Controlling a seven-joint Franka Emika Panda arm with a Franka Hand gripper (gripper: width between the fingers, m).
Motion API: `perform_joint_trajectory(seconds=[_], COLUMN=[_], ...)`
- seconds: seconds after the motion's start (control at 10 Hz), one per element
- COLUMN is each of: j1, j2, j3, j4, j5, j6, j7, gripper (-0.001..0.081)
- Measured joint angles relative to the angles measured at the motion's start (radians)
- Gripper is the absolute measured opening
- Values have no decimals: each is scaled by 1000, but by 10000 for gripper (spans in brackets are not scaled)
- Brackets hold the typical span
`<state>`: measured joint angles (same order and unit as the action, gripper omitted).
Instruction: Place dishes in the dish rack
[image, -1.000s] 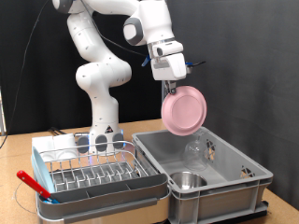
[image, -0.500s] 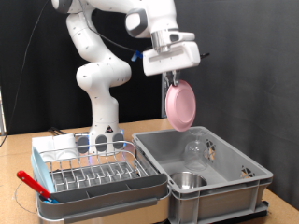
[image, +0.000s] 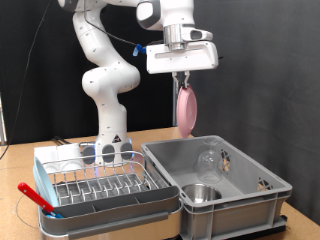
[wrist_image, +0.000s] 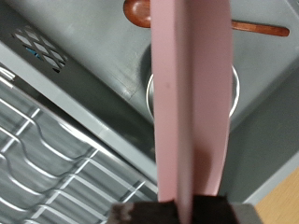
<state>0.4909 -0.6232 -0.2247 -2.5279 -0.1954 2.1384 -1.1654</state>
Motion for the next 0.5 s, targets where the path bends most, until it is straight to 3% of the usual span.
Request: perform_joint_trajectory(seconds=[0.2, 0.5], j1=[39, 35], j2=[-23, -29], j3=[-23, -34], j4=[1, 34], j5=[-17, -173], j6=[-4, -23], j7=[-216, -482], gripper=[18, 18])
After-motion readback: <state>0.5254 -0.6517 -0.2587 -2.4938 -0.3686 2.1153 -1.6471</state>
